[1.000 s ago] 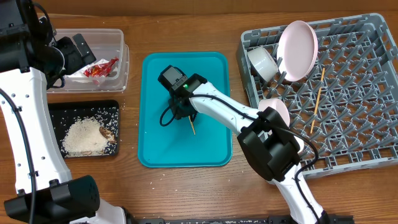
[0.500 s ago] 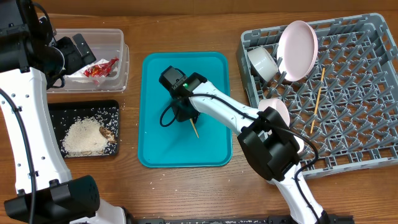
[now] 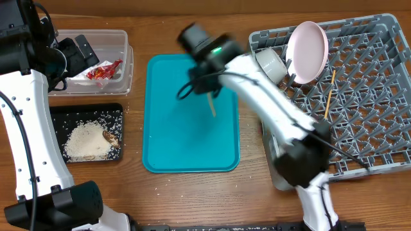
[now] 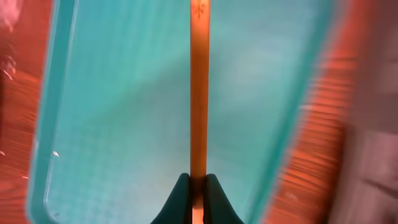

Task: Sort waste into correct bins and load items into the dishwasher
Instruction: 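Carry the second chopstick into the dish rack and release it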

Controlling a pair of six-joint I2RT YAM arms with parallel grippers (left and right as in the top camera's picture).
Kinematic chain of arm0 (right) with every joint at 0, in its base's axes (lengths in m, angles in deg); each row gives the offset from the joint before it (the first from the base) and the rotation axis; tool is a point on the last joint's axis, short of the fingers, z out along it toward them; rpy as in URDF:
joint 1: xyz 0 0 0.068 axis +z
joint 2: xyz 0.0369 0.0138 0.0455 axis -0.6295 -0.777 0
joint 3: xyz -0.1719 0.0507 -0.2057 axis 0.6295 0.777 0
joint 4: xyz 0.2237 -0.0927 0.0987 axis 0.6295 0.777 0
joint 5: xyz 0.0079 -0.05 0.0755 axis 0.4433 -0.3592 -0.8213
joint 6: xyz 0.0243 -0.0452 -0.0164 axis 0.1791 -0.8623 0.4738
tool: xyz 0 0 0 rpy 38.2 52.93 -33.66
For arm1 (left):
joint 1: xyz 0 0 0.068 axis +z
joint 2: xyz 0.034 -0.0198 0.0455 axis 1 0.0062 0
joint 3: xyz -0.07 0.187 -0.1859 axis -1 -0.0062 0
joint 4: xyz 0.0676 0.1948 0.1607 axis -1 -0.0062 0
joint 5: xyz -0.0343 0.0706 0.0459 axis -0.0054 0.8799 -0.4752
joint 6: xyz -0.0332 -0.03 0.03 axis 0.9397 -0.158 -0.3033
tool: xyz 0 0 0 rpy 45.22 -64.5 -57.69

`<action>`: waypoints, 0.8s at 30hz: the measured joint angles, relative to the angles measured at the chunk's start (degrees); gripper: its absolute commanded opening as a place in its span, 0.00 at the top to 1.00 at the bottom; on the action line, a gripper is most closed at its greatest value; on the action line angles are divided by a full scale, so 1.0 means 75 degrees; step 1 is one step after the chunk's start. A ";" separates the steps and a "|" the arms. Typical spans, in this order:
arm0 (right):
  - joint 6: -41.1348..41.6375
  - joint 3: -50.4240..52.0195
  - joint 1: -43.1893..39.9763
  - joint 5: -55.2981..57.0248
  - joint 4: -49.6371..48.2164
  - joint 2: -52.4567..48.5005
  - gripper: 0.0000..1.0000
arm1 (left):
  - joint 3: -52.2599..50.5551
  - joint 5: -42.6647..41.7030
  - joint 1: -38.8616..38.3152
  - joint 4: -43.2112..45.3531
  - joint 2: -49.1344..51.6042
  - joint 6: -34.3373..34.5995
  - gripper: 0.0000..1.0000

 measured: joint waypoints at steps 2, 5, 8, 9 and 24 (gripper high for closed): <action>0.0143 -0.0087 -0.0493 0.0213 0.0388 0.0656 0.96 | 0.0000 0.0000 0.0003 0.0000 0.0000 0.0000 0.00; 0.0443 -0.0201 -0.1457 0.0478 0.0851 0.1384 0.96 | 0.0000 0.0000 0.0003 0.0003 0.0000 0.0000 0.00; 0.0839 -0.0265 -0.2643 0.0705 0.1233 0.1716 0.96 | 0.0000 0.0000 0.0003 0.0000 0.0000 0.0000 0.00; 0.0953 -0.0262 -0.2996 0.0749 0.1297 0.1725 0.96 | 0.0000 0.0000 0.0000 0.0000 0.0000 0.0000 0.00; 0.1288 0.3410 -0.5595 0.0356 -0.0137 0.1609 0.65 | 0.0000 0.0000 0.0000 0.0000 0.0000 0.0000 0.00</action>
